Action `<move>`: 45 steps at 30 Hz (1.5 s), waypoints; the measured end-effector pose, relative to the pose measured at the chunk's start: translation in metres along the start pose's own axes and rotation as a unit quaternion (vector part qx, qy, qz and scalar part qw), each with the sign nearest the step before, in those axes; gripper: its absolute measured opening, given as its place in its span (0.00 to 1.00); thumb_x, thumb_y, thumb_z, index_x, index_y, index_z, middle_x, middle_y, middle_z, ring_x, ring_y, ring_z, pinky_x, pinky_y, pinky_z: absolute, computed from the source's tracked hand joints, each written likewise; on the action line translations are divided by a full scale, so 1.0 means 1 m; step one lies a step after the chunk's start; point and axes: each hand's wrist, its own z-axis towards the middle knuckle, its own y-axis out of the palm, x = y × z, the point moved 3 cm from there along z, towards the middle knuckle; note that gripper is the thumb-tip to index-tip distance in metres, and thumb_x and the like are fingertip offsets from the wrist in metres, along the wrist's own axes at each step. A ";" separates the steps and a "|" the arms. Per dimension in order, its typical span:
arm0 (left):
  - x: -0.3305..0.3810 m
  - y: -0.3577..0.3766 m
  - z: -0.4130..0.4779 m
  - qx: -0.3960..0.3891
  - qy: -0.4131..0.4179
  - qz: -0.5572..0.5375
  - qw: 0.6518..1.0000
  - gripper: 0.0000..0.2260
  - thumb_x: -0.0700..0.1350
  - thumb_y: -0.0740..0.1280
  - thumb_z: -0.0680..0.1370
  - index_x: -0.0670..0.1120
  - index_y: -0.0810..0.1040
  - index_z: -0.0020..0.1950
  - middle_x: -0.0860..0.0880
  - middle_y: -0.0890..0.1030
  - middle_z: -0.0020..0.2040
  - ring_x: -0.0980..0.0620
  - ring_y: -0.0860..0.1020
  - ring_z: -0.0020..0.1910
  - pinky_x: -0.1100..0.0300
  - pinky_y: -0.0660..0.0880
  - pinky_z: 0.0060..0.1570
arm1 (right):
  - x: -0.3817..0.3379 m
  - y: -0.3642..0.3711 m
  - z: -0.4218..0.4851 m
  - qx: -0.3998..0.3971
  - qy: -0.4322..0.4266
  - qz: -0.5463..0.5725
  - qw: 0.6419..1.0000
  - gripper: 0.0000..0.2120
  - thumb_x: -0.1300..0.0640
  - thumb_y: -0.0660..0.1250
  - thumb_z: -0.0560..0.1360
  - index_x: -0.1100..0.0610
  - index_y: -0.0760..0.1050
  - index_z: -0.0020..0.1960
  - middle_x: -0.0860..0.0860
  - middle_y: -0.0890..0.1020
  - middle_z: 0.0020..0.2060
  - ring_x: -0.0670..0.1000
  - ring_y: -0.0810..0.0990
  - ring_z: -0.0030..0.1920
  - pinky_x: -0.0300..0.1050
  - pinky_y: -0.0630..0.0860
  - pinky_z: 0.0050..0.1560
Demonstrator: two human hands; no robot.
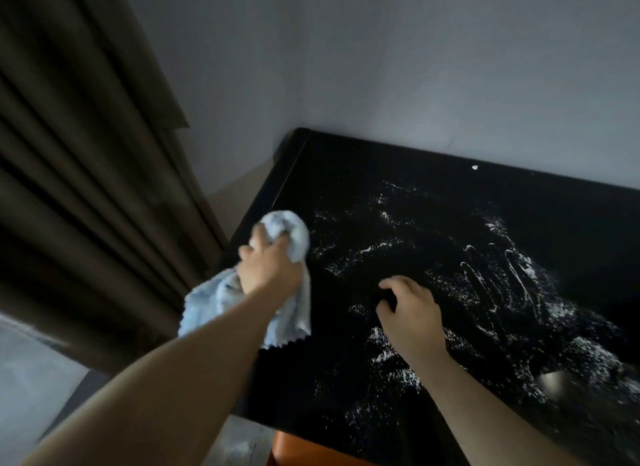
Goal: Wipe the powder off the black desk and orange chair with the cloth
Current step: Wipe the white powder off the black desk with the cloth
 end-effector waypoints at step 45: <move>0.051 0.002 0.093 -0.023 -0.095 -0.033 0.995 0.31 0.60 0.66 0.72 0.59 0.57 0.71 0.51 0.51 0.74 0.41 0.63 0.65 0.42 0.62 0.62 | 0.048 -0.022 0.074 -0.045 0.064 -0.178 0.981 0.26 0.54 0.54 0.79 0.54 0.54 0.75 0.50 0.69 0.70 0.51 0.65 0.71 0.49 0.60 0.70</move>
